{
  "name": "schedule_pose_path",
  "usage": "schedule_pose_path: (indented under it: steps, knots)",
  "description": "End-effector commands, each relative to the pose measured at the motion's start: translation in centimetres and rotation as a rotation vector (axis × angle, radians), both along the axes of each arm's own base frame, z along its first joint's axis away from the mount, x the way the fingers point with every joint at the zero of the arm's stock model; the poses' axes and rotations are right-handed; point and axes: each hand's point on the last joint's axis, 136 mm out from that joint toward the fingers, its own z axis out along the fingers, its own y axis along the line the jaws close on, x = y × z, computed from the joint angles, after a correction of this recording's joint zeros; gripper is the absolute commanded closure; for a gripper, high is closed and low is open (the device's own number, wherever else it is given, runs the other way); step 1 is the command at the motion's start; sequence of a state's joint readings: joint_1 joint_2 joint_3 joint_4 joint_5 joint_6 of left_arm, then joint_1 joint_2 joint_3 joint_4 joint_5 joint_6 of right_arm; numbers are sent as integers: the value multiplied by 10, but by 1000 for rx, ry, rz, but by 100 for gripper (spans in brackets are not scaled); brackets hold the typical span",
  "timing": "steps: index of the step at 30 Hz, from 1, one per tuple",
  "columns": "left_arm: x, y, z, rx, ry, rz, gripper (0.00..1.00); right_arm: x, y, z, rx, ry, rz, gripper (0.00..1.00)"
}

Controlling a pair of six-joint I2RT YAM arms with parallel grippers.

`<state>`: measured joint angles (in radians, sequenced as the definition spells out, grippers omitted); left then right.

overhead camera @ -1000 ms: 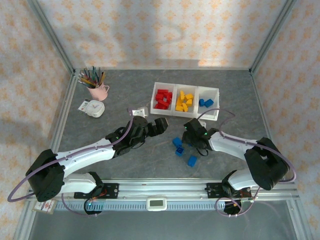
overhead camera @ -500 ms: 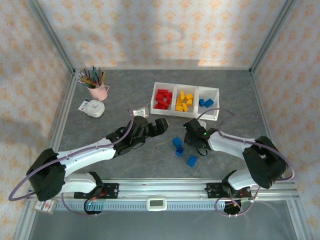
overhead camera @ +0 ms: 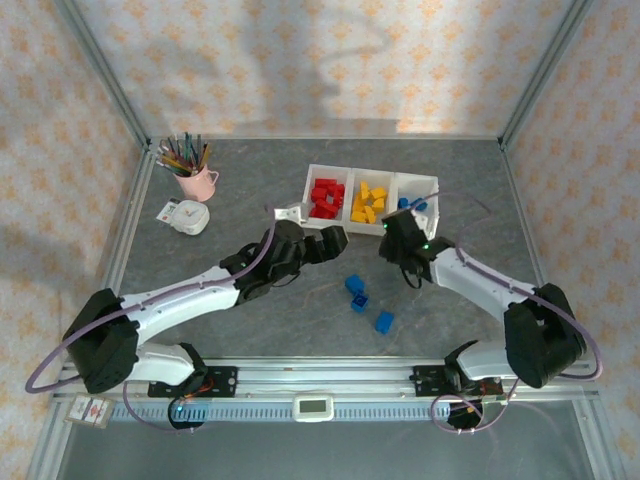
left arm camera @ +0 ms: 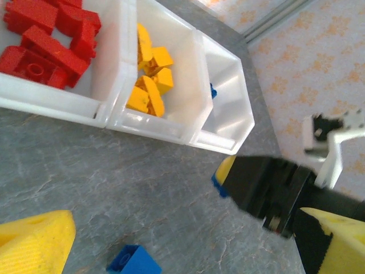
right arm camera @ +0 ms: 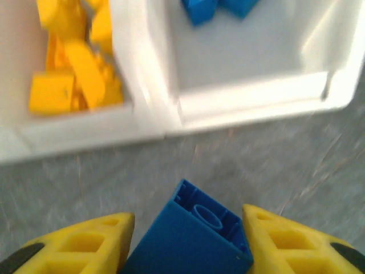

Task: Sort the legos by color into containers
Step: Place the lego in the container.

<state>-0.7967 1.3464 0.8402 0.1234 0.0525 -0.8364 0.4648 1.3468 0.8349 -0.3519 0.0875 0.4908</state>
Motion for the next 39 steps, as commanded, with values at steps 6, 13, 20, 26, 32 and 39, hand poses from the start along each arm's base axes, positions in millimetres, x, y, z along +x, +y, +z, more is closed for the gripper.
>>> schedule_pose_path:
  steps: [6, 13, 20, 26, 32, 39]
  knots:
    - [15, -26, 16, 6, -46, -59, 1, 75, -44, 34, -77, -101, -109, 54]
    - [24, -36, 19, 15, -56, -71, 1, 110, -59, 13, -100, -70, -158, 52]
    - [28, -39, 14, 26, -48, -75, 1, 120, -59, -1, -113, -32, -150, 41]
    - [27, -37, 20, 26, -60, -71, 1, 118, -57, 16, -94, -61, -133, 36]
    - [24, -30, 29, 14, -71, -58, 1, 101, -46, 37, -40, -91, -82, 35]
    - [12, -8, 27, 12, -64, -7, 1, 62, -19, 38, -15, -66, 48, 32]
